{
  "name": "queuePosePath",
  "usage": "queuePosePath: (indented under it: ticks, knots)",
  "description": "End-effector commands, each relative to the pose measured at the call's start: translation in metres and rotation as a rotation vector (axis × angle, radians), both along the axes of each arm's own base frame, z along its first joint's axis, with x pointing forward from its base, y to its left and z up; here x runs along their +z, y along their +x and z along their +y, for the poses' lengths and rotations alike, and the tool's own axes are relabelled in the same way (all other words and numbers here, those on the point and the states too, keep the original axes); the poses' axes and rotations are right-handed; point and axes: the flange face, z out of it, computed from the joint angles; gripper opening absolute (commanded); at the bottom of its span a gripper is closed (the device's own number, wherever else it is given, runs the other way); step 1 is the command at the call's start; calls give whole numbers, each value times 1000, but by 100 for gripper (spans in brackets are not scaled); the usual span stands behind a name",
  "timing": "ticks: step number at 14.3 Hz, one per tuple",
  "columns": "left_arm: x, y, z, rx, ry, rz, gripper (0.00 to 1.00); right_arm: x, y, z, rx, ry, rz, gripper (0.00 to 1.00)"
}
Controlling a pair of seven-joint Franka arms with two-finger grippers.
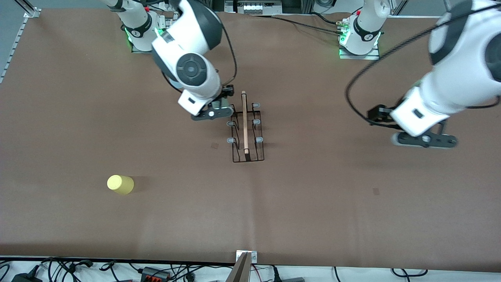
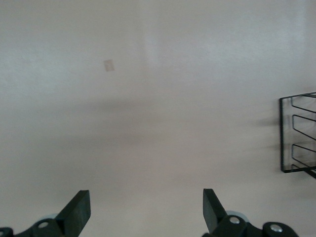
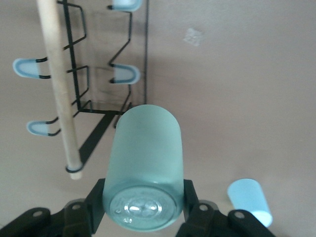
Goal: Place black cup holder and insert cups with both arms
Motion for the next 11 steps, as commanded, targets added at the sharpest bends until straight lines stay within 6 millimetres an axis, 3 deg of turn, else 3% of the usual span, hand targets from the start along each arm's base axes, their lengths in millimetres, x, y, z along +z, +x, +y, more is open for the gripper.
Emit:
queuePosePath:
  ticks: [1, 5, 11]
  knots:
    - [-4, -8, 48, 29, -24, -2, 100, -15, -4, 18, -33, 7, 6, 28]
    - [-37, -41, 105, 114, -5, -50, 100, -27, -6, 22, -26, 2, 21, 28]
    - [-31, -44, 105, 124, 14, -66, 100, -54, -2, 24, -22, 2, 43, 28]
